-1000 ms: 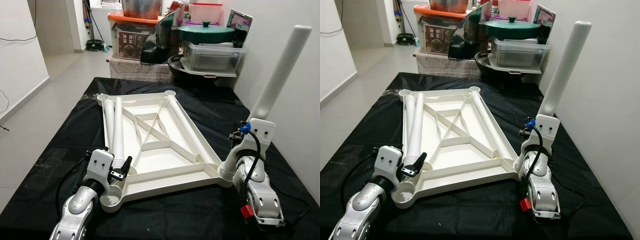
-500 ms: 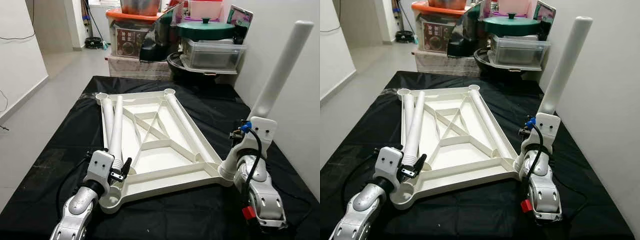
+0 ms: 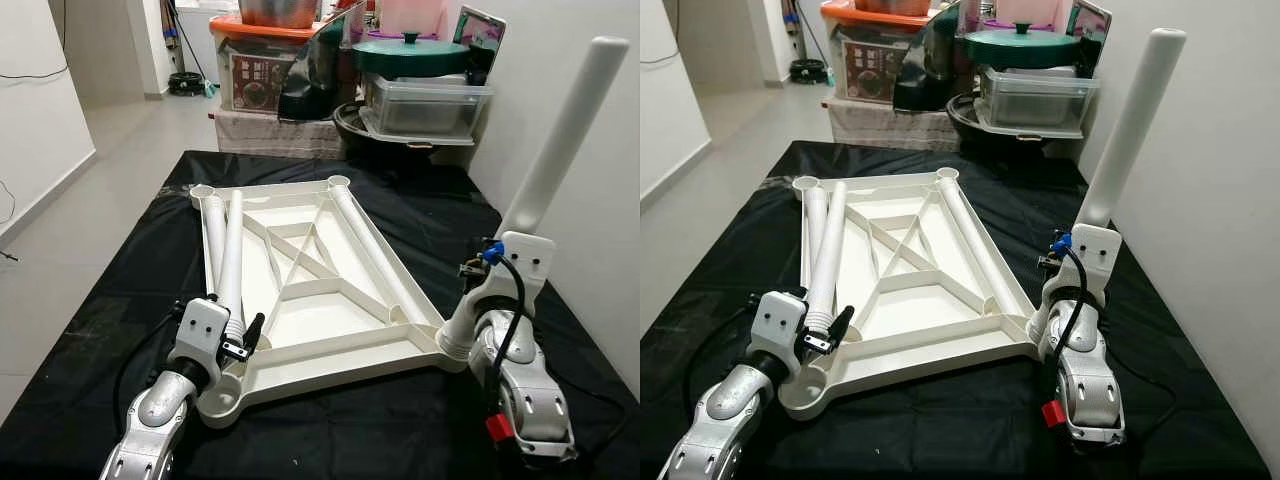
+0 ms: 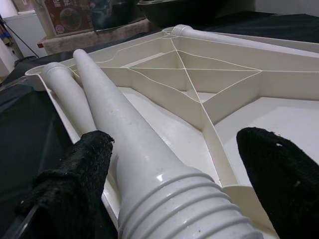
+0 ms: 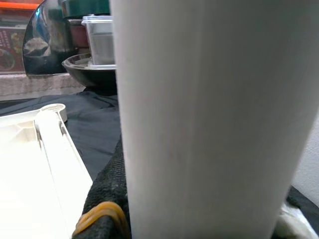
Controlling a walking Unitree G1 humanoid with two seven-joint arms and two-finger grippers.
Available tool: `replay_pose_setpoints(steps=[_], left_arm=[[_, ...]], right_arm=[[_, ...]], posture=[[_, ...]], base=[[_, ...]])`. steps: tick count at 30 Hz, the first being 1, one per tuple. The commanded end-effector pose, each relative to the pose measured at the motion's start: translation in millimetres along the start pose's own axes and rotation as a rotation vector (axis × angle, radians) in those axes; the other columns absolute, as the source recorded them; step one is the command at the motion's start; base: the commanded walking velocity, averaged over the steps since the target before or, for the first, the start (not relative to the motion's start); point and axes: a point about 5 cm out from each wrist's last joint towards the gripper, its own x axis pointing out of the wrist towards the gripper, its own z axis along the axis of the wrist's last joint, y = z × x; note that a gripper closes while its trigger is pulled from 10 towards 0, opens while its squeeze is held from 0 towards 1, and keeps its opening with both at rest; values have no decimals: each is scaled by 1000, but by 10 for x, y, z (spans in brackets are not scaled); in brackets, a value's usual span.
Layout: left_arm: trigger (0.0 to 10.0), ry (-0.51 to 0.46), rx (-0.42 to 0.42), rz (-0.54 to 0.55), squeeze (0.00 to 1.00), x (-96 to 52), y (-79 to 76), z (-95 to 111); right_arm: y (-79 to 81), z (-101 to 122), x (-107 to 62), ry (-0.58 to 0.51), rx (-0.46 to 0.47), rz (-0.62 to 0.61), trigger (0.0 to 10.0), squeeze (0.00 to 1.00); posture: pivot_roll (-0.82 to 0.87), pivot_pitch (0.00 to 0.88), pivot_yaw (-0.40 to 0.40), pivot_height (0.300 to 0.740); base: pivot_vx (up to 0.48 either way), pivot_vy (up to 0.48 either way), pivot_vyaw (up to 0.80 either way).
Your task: Building children table
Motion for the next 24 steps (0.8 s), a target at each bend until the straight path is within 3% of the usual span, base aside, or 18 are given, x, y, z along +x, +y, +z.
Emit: replay_pose_setpoints(steps=[1,5,7,8,14,24], left_arm=[[10000,7,4,-18,0,-1,-41,-33],[10000,8,4,-17,0,1,-35,-36],[10000,8,3,-17,0,2,-33,-37],[10000,8,3,-18,0,2,-34,-36],[10000,8,2,-22,0,8,-33,-39],[10000,8,2,-27,0,12,-39,-43]], right_arm=[[-43,-122,-32,51,-27,-12,10000,1000],[-35,-35,-31,11,-15,-10,10000,1000],[-9,72,-26,-34,-21,1,10000,941],[17,167,-23,-69,-30,9,10000,0],[49,362,-24,-125,-6,28,10000,0],[15,456,-52,-128,-10,103,10000,0]], posture=[[23,0,-59,740],[23,0,-59,740],[24,0,-58,740],[24,0,-58,740],[17,0,-54,740],[6,0,-46,740]], base=[[0,0,0],[0,0,0],[0,0,0],[0,0,0],[0,0,0],[0,0,0]])
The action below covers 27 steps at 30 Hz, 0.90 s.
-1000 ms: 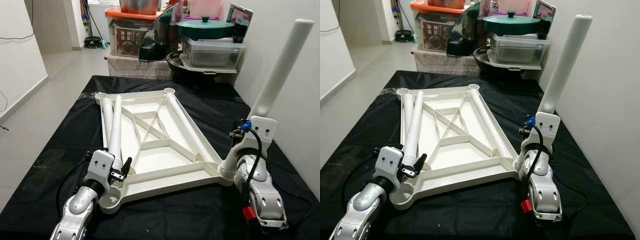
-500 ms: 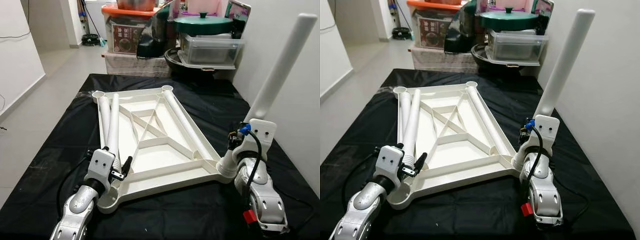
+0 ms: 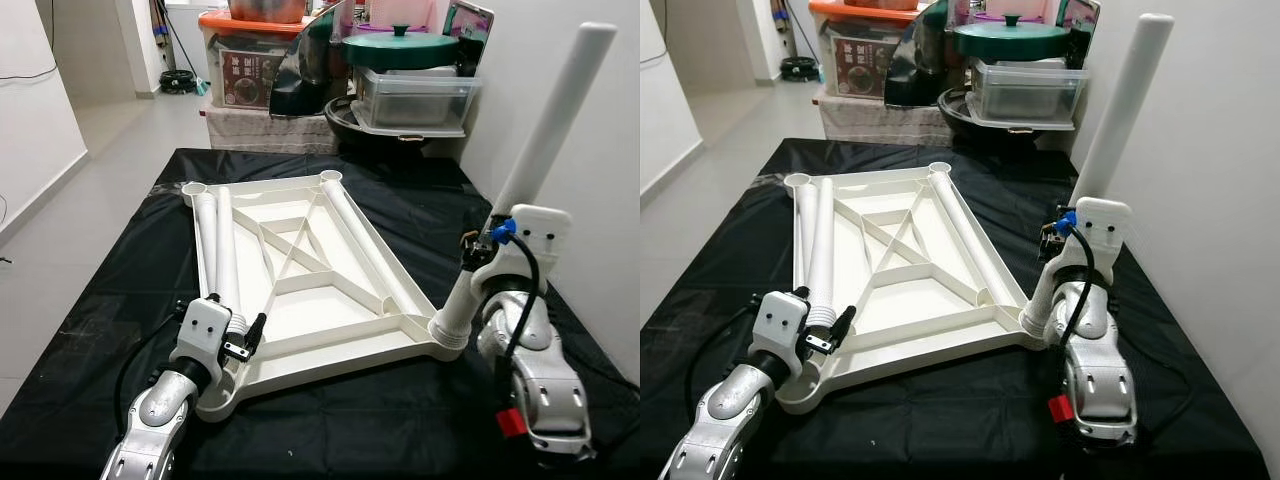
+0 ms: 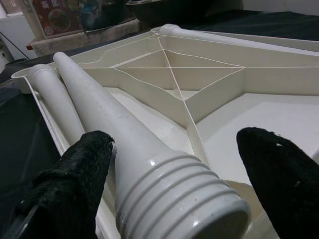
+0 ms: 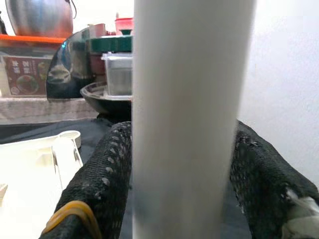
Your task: Building children table
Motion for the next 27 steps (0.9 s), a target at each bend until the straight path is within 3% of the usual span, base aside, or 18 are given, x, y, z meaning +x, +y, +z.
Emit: replay_pose_setpoints(steps=[1,5,7,10,12,14,17,21,24,25,27], left_arm=[[10000,14,-2,-21,0,8,-39,-44],[10000,13,-3,-24,0,12,-45,-44],[10000,10,-6,-32,0,26,-57,-39],[10000,10,-6,-32,0,26,-57,-39],[10000,6,-8,-37,0,45,-70,-31],[10000,6,-8,-37,0,45,-70,-31],[10000,4,-9,-38,0,51,-76,-26],[10000,2,-9,-36,0,49,-69,-20],[10000,0,-7,-26,0,36,-40,-15],[10000,0,-7,-21,0,21,-35,-19],[10000,1,-7,-21,0,18,-37,-21]], right_arm=[[-79,-13,15,38,-23,98,10000,0],[-125,-25,31,56,-42,148,10000,0],[-239,-43,90,101,-38,262,10000,0],[-239,-43,90,101,-38,262,10000,0],[-334,-88,169,140,-25,413,10000,0],[-334,-88,169,140,-25,413,10000,0],[-438,-153,283,164,-6,513,10000,0],[-468,-154,348,162,-3,549,10000,0],[-454,-100,432,144,40,658,10000,0],[-464,-81,500,135,57,708,8745,0],[-473,-87,523,135,58,710,8745,0]], posture=[[-2,0,-42,740],[-2,0,-42,740],[-4,0,-42,740],[-4,0,-42,740],[1,0,-45,740],[1,0,-45,740],[11,0,-53,740],[21,0,-58,740],[33,0,-67,740],[37,0,-70,740],[37,0,-70,740]], base=[[0,0,0],[0,0,0],[0,0,0],[0,0,0],[0,0,0],[0,0,0],[0,0,0],[0,0,0],[0,0,0],[0,0,0],[0,0,0]])
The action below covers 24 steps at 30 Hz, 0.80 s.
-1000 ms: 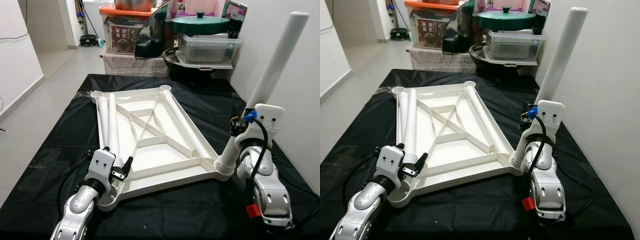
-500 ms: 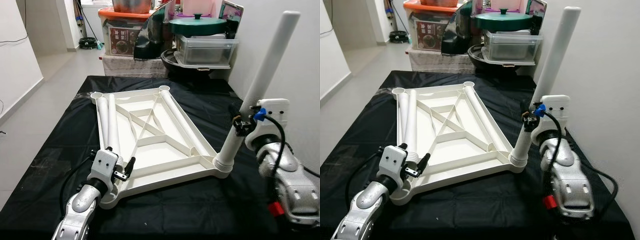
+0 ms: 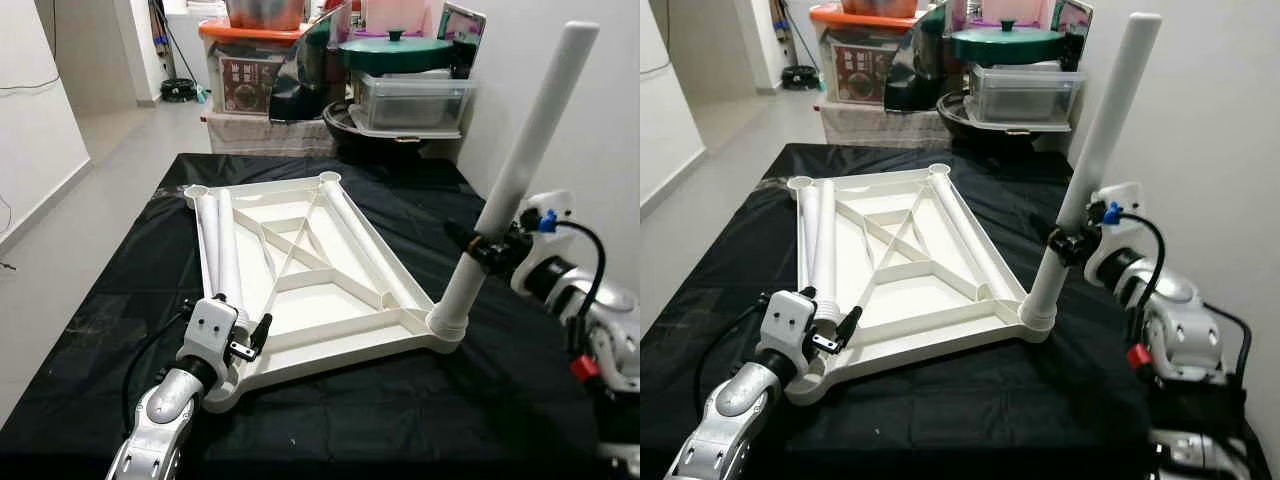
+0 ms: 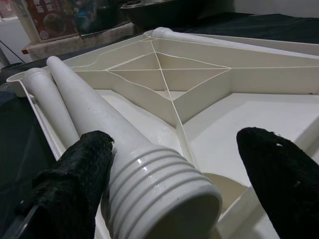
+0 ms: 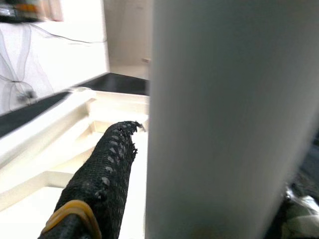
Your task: Building children table
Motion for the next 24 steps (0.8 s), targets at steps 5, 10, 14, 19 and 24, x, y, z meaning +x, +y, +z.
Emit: replay_pose_setpoints(steps=[5,10,14,19,24], left_arm=[[10000,-6,-3,1,0,-21,-12,-1],[10000,-5,-3,5,0,-29,-3,-6],[10000,-2,-2,3,0,-35,-6,-14],[10000,-4,-3,3,0,-29,-19,-10],[10000,-3,-8,5,0,-37,-32,-19]], right_arm=[[-72,-76,17,15,12,49,0,0],[-55,-115,13,19,24,74,0,0],[-64,-183,11,29,34,78,0,0],[-97,-371,49,110,54,-113,0,0],[150,-584,76,130,108,-473,0,0]], posture=[[46,0,-78,740],[49,0,-81,740],[44,0,-80,740],[44,0,-83,740],[35,0,-82,740]], base=[[0,0,0],[0,0,0],[0,0,0],[0,0,0],[0,0,0]])
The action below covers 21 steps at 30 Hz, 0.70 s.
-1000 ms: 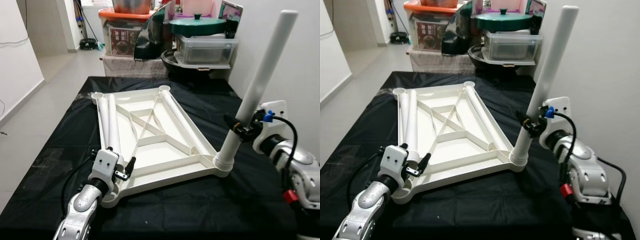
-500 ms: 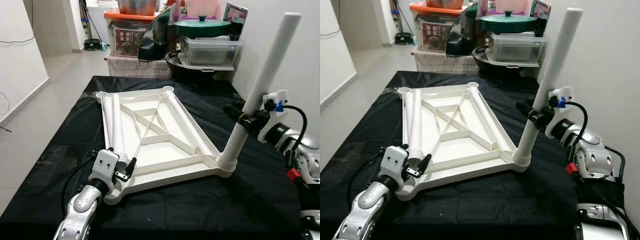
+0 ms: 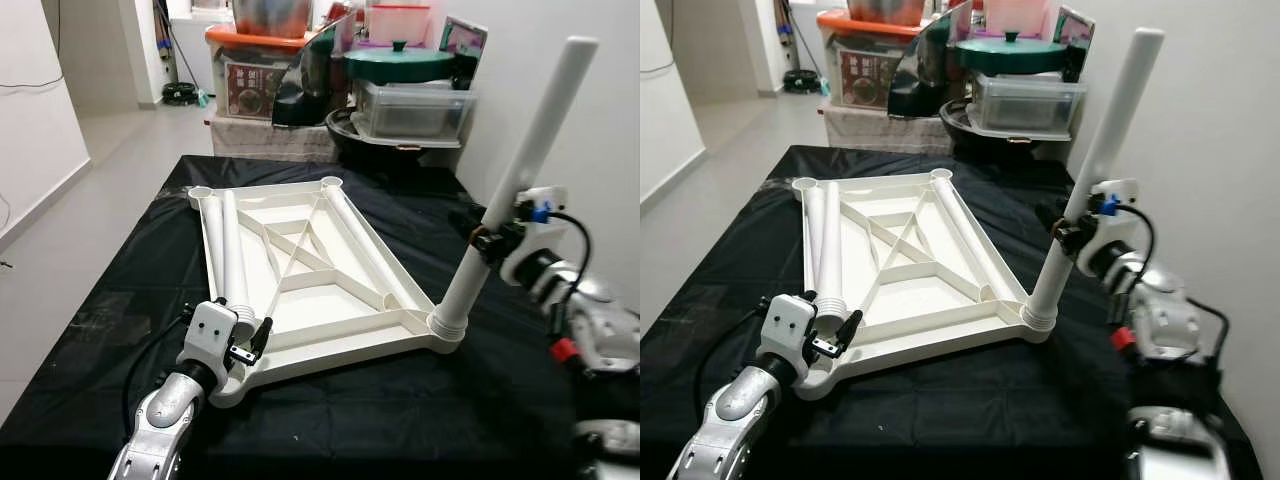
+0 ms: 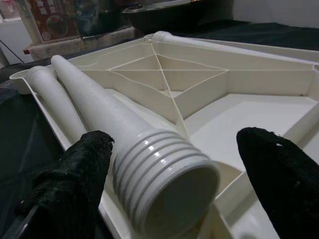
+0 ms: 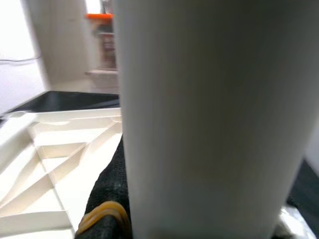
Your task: Building children table
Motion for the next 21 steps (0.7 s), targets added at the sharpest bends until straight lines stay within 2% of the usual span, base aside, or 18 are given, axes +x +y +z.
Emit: replay_pose_setpoints(steps=[1,3,4,6,9,12,15,20,21], left_arm=[[10000,-10,-1,4,0,-19,-12,5],[10000,-11,-4,-7,0,10,-41,13],[10000,-11,-4,-7,0,10,-41,13],[10000,-14,-5,-14,0,37,-57,26],[10000,-18,-2,-10,0,52,-37,36],[10000,-14,1,-4,0,49,-25,25],[10000,-7,-2,7,0,37,-41,4],[10000,-7,-9,5,0,24,-83,-2],[10000,-5,-10,5,0,17,-84,-6]], right_arm=[[-4,-321,-78,119,1,-126,0,0],[594,-666,-163,181,57,-182,0,0],[594,-666,-163,181,57,-182,0,0],[911,-795,-174,226,81,-184,0,0],[989,-772,-65,235,74,-207,0,0],[1005,-739,-21,236,68,-229,0,0],[1017,-659,110,247,62,-279,0,0],[1037,-633,107,259,63,-285,0,0],[1027,-621,83,259,52,-282,10000,0]], posture=[[35,0,-82,740],[32,0,-72,740],[32,0,-72,740],[38,0,-75,740],[37,0,-83,740],[33,0,-89,740],[35,0,-96,740],[41,0,-103,740],[38,0,-100,740]], base=[[0,0,0],[0,0,0],[0,0,0],[0,0,0],[0,0,0],[0,0,0],[0,0,0],[0,0,0],[0,0,0]])
